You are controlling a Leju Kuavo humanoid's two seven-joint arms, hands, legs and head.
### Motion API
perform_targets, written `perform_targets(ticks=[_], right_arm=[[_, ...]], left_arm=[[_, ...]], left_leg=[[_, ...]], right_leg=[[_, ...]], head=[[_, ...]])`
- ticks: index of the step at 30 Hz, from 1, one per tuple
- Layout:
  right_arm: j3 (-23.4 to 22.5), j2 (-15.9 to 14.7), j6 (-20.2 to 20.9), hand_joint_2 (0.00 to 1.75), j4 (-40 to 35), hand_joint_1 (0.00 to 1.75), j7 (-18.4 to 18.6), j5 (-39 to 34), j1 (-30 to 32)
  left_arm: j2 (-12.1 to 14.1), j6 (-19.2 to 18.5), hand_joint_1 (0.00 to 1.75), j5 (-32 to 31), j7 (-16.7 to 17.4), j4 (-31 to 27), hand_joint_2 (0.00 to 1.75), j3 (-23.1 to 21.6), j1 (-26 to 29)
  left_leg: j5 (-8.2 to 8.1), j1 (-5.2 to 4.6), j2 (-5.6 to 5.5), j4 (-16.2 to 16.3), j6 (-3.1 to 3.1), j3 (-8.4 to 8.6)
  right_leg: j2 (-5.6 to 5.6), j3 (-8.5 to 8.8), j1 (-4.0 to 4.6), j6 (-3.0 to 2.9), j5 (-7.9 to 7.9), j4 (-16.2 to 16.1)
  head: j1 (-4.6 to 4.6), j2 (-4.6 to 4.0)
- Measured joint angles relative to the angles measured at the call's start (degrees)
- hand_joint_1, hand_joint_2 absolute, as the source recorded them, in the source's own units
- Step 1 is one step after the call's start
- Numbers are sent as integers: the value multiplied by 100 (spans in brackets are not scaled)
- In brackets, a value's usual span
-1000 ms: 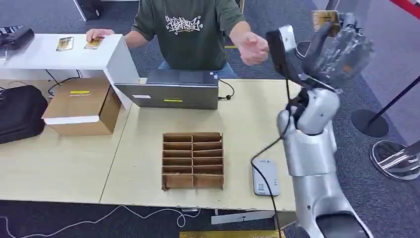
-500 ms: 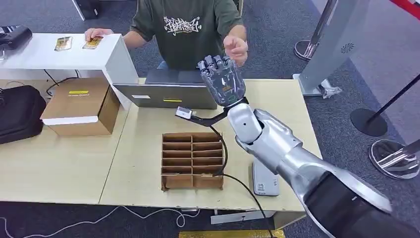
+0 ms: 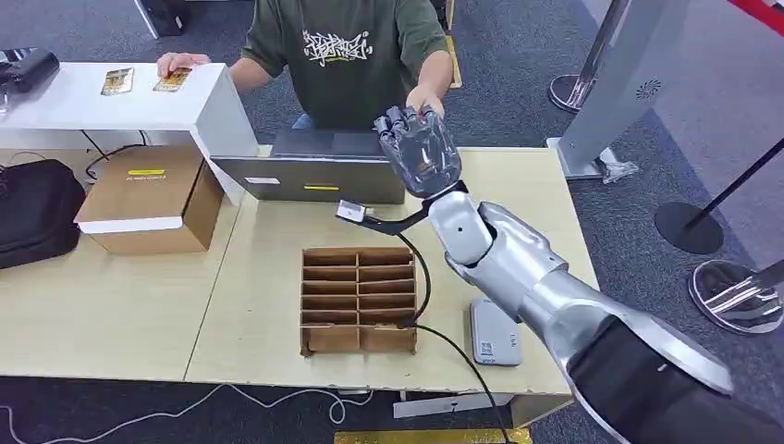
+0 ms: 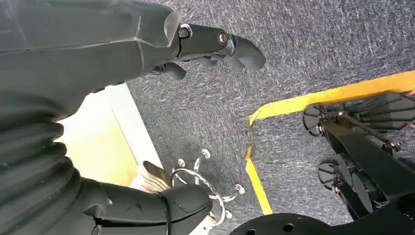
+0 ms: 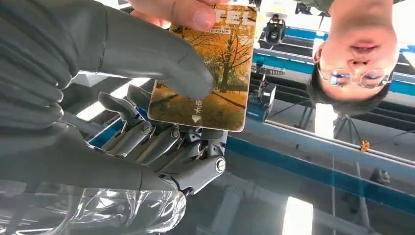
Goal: Pass the card to the sensor for recognition and then transmit it.
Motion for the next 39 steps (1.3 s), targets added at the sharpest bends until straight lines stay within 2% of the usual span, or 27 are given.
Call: perform_targets(ticks=[24, 26, 27, 28, 39], right_arm=[[-153, -13, -2, 175, 76, 175, -39, -2, 41], [-160, -17, -2, 175, 76, 52, -9, 0, 60], [-173, -20, -2, 175, 76, 7, 0, 0, 70], [-199, -20, -2, 175, 76, 0, 6, 0, 83], [-370, -35, -2, 175, 81, 0, 66, 0, 147]], left_arm=[[-4, 22, 0, 0, -2, 0, 175, -2, 4], [-4, 22, 0, 0, 0, 0, 175, -2, 4], [-4, 24, 0, 0, 0, 0, 175, -2, 4], [-4, 22, 0, 0, 0, 0, 175, -2, 4], [-24, 24, 0, 0, 0, 0, 175, -2, 9]], left_leg=[[0, -1, 1, 0, 0, 0], [0, -1, 1, 0, 0, 0], [0, -1, 1, 0, 0, 0], [0, -1, 1, 0, 0, 0], [0, -1, 1, 0, 0, 1]], right_leg=[[1, -2, 0, 0, 0, -1], [1, -2, 0, 0, 0, -1], [1, -2, 0, 0, 0, -1], [1, -2, 0, 0, 0, -1], [2, -1, 0, 0, 0, -1]], head=[[0, 0], [0, 0], [0, 0], [0, 0], [0, 0]])
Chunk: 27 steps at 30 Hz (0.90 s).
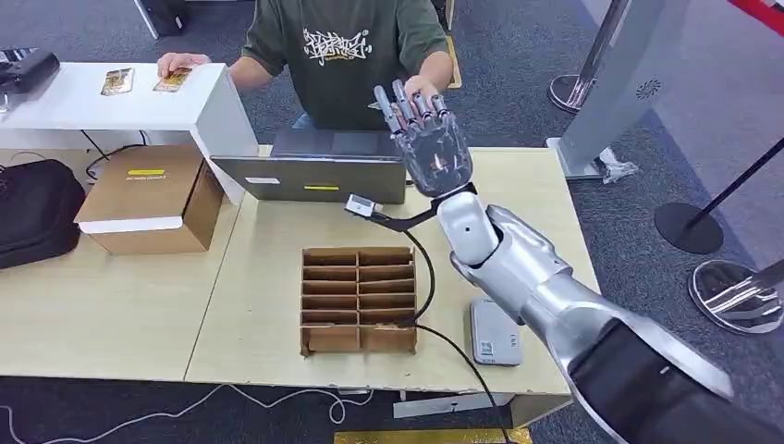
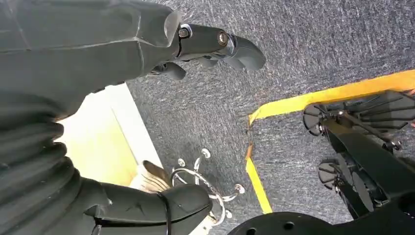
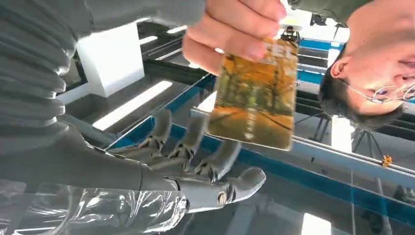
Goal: Pass the card to the sensor for recognition and then transmit it.
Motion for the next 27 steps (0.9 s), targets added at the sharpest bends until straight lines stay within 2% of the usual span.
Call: perform_targets(ticks=[11, 23, 27], right_arm=[[-245, -136, -4, 175, -37, 0, -4, -2, 122], [-525, -289, -7, 175, -503, 0, 55, -2, 223], [-724, -321, -9, 175, -702, 0, -44, 0, 259]], left_arm=[[-2, 13, 0, 0, 0, 0, 175, 0, 5], [-4, 15, 0, 0, 0, 0, 175, 0, 26], [-7, 15, 0, 0, 9, 0, 175, 0, 32]], left_leg=[[0, 0, 0, 0, 0, 0], [0, 0, 1, 0, 0, 0], [0, 0, 1, 0, 0, 0]], right_leg=[[0, 0, 0, 0, 0, 0], [1, 0, 0, 0, 0, 0], [1, 0, 0, 0, 0, 0]], head=[[0, 0], [0, 0], [0, 0]])
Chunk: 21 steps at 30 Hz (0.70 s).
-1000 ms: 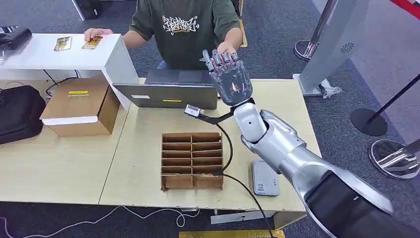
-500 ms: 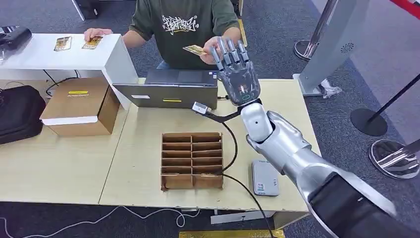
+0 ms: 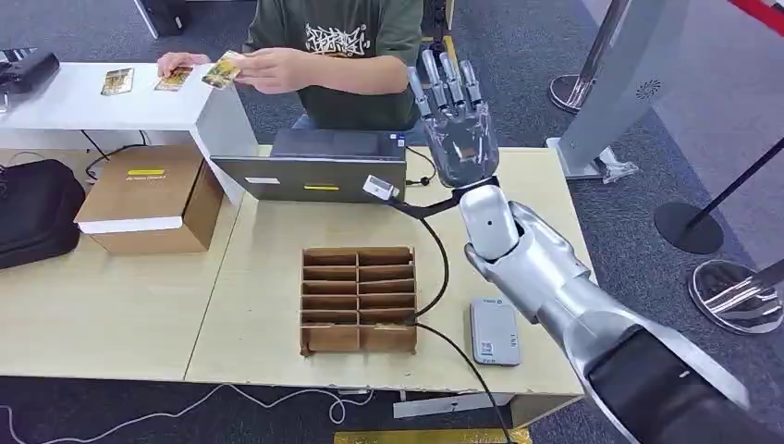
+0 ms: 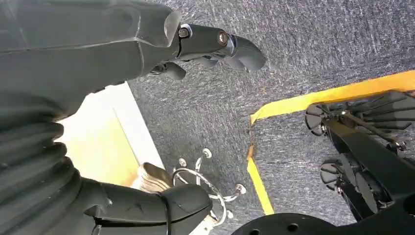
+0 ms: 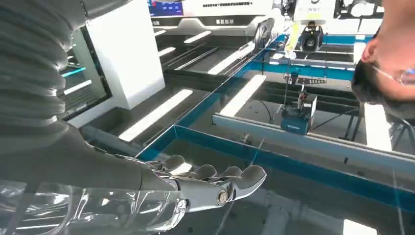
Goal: Pass the card to the sensor for recognition and then transmit it.
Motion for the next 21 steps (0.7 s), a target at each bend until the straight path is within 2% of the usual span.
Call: perform_targets(ticks=[8, 19, 21], right_arm=[[-447, -33, 0, 175, -393, 0, -194, 0, 165], [-780, -37, -2, 175, -516, 0, -391, 0, 327], [-969, -24, -2, 175, -533, 0, -598, -2, 384]], left_arm=[[-4, 20, 0, 0, 0, 0, 175, 0, 10], [-11, 20, 0, 0, 11, 0, 175, 0, 9], [-22, 20, 0, 0, 15, 0, 175, 0, 12]], left_leg=[[0, 0, 0, 0, 0, 0], [0, 0, -1, 0, 0, 0], [0, 0, -1, 0, 0, -1]], right_leg=[[0, 0, 0, 0, 0, 0], [0, 1, 0, 0, 0, 0], [-1, 1, 0, 0, 0, 0]], head=[[0, 0], [0, 0], [0, 0]])
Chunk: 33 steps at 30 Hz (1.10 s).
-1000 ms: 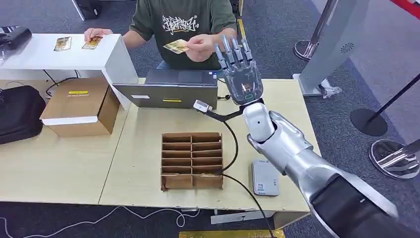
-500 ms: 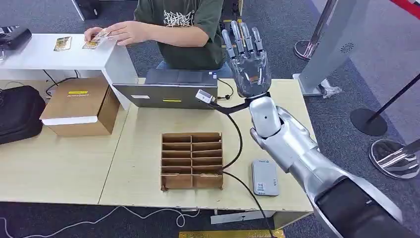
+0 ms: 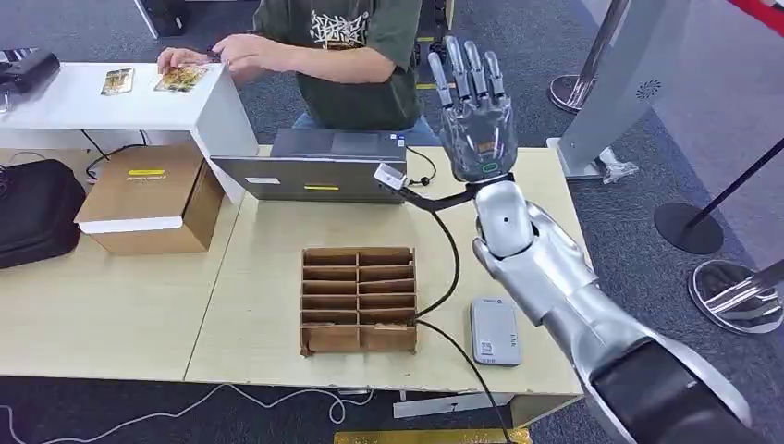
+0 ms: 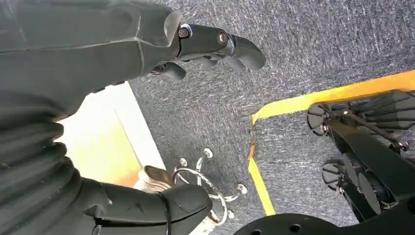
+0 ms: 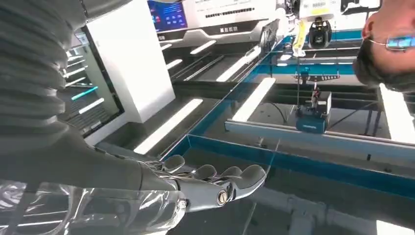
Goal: Pass the card to the sensor for recognition and then transmit it.
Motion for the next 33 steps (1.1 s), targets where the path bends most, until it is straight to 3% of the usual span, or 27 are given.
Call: perform_targets(ticks=[7, 14, 21, 33], right_arm=[[-885, 66, -2, 175, -319, 0, -442, 0, 318], [-1518, 66, -2, 175, -652, 0, -492, 0, 712], [-1843, -7, -2, 175, -1354, 0, -416, 0, 1294], [-2372, -13, -2, 175, -2263, 0, -798, 2, 1991]], left_arm=[[-22, 15, 0, 0, 11, 0, 175, 0, 6], [-35, 24, 0, 0, 44, 0, 175, 0, 11], [-59, 33, 0, 0, 46, 0, 175, 2, 21], [-63, 42, 0, 0, 59, 0, 175, 4, 21]], left_leg=[[-1, 0, -1, 0, 1, -1], [-1, 0, 0, 0, 1, 1], [-3, 0, 1, 0, 3, 0], [-4, 0, 0, -1, 4, -1]], right_leg=[[-1, -1, 0, 0, 0, -1], [0, -1, 0, 0, 0, -1], [0, -2, 0, 0, -1, -2], [-1, -1, 0, 0, -1, -2]], head=[[0, 0], [-2, 0], [0, 0], [0, 0]])
